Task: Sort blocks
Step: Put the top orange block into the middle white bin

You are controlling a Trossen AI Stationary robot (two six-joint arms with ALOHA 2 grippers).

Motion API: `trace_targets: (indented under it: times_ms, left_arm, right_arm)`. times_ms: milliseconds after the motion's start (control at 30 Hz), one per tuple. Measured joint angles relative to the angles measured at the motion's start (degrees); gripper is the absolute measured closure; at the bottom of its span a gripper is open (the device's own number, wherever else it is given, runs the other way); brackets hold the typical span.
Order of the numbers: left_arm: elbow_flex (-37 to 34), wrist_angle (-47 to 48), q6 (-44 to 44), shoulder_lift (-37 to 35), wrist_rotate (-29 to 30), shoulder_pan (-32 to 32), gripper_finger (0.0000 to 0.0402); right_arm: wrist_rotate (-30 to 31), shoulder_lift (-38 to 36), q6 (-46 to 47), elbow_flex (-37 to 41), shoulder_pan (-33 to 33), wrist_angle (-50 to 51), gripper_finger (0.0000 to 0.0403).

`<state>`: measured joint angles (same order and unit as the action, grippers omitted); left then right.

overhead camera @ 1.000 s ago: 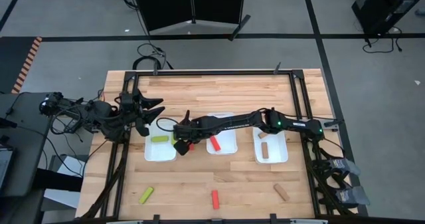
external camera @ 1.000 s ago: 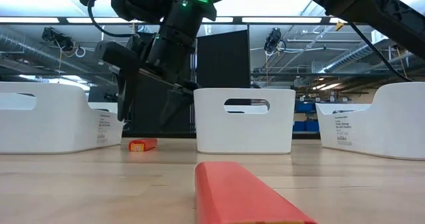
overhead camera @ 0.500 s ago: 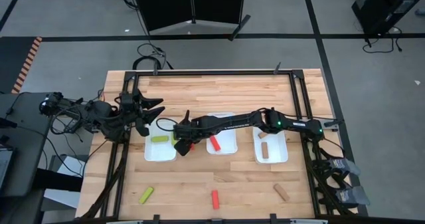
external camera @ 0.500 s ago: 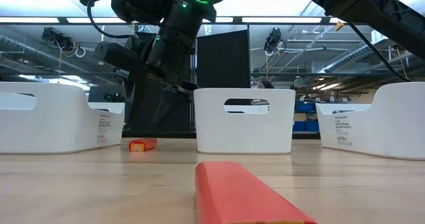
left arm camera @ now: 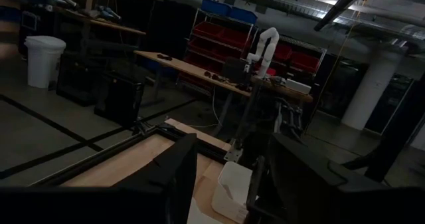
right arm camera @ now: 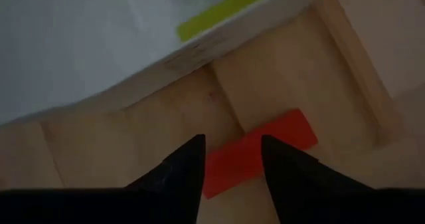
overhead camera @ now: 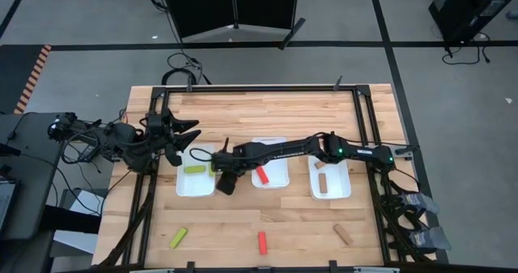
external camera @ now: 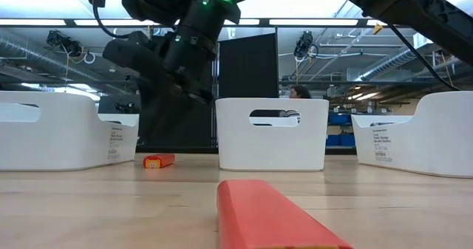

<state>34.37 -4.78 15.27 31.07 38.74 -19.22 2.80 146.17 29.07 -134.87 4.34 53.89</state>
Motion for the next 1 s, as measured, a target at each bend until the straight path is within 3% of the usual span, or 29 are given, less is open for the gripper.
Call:
trace_targets:
  times_ms: [133, 233, 400, 567, 1000]
  left_arm:
    - [0.0, 0.0, 0.1, 0.0, 0.0, 0.0, 0.0209]
    - [0.0, 0.0, 0.4, 0.0, 0.0, 0.0, 0.0209]
    - [0.0, 0.0, 0.9, 0.0, 0.0, 0.0, 0.0209]
    - [0.0, 0.0, 2.0, 0.0, 0.0, 0.0, 0.0209]
    - [0.0, 0.0, 4.3, 0.0, 0.6, 0.0, 0.0209]
  right_arm:
    - [-2.5, 0.0, -10.7, 0.0, 0.4, 0.0, 0.0245]
    - [-2.8, 0.0, -24.0, 0.0, 1.2, 2.0, 0.0245]
    - [1.1, -0.1, -48.5, 0.0, 2.3, 7.0, 0.0245]
    - [2.4, -0.2, -67.0, 0.0, 3.2, 8.4, 0.0243]
    - [1.2, -0.3, -80.8, 0.0, 2.4, 2.7, 0.0201]
